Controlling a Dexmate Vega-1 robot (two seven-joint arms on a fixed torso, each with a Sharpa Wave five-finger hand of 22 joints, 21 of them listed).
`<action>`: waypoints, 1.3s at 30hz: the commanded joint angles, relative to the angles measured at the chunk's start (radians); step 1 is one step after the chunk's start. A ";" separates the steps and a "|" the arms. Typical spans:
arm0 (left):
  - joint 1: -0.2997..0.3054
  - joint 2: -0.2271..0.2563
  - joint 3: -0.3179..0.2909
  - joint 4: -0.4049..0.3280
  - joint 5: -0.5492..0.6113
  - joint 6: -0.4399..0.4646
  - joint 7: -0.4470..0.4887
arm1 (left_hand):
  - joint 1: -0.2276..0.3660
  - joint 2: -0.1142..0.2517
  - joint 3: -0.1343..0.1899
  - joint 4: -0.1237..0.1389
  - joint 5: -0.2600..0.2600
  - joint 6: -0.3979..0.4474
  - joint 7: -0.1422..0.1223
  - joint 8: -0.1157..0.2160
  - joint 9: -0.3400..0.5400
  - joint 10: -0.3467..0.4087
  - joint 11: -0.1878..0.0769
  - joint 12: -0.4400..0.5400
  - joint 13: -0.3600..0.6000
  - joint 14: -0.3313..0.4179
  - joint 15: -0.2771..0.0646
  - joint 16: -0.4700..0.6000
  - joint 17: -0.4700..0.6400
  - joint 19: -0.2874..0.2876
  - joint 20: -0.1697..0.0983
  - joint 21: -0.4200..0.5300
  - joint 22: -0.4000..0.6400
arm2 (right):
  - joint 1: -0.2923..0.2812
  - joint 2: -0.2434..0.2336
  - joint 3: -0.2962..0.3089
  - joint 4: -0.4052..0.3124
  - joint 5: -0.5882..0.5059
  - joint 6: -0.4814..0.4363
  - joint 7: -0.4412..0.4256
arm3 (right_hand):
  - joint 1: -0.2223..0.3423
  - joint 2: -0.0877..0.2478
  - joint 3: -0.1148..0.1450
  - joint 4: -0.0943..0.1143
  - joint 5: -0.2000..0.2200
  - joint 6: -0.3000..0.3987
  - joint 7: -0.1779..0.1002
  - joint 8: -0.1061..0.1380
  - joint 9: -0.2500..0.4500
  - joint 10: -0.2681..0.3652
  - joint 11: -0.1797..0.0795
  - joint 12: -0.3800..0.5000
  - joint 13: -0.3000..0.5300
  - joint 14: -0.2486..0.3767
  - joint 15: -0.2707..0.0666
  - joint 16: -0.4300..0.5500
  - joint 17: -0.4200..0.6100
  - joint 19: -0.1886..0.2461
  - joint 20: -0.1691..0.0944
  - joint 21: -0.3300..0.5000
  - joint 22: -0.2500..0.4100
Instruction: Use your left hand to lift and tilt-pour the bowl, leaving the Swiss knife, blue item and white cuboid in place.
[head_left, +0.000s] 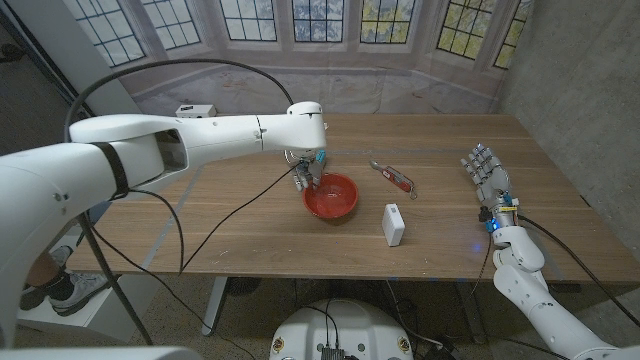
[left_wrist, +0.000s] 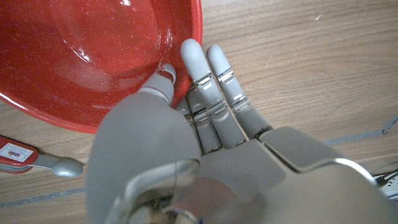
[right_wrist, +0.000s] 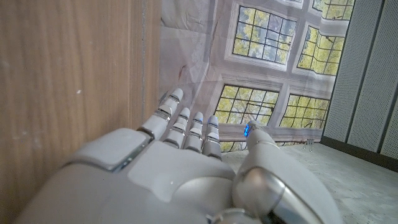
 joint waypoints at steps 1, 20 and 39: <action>0.011 0.016 -0.020 -0.017 0.014 -0.017 0.011 | 0.015 0.002 -0.004 0.001 -0.002 0.026 0.018 -0.004 0.002 0.051 -0.039 0.003 0.009 0.013 -0.001 0.008 -0.001 0.001 -0.008 0.014 0.002 | 0.011 0.004 -0.007 0.011 -0.003 -0.008 0.003 | -0.001 0.003 0.002 -0.004 -0.003 0.008 -0.003 0.001 0.005 0.009 0.002 0.004 0.002 0.011 -0.028 0.010 0.005 0.008 -0.031 0.004 0.006; 0.022 0.062 -0.056 -0.106 0.061 -0.030 0.048 | 0.023 0.001 -0.015 0.004 -0.006 0.033 0.015 -0.015 0.006 0.055 -0.041 0.001 0.039 0.015 -0.001 0.009 -0.003 -0.013 -0.012 0.047 -0.006 | 0.038 0.016 -0.019 0.041 -0.010 -0.014 0.006 | -0.001 0.003 0.003 -0.004 -0.003 0.008 -0.003 0.002 0.005 0.010 0.003 0.004 0.002 0.011 -0.028 0.010 0.006 0.009 -0.032 0.004 0.006; 0.011 0.079 -0.046 -0.145 0.113 -0.052 0.042 | 0.025 0.003 -0.025 0.008 -0.007 0.036 0.012 -0.026 0.010 0.055 -0.041 -0.004 0.065 0.016 -0.001 0.007 -0.005 -0.024 -0.015 0.076 -0.018 | 0.046 0.025 -0.024 0.055 -0.009 -0.014 0.009 | -0.002 0.004 0.004 -0.004 -0.003 0.008 -0.002 0.002 0.005 0.010 0.002 0.004 0.002 0.011 -0.029 0.010 0.007 0.010 -0.033 0.004 0.006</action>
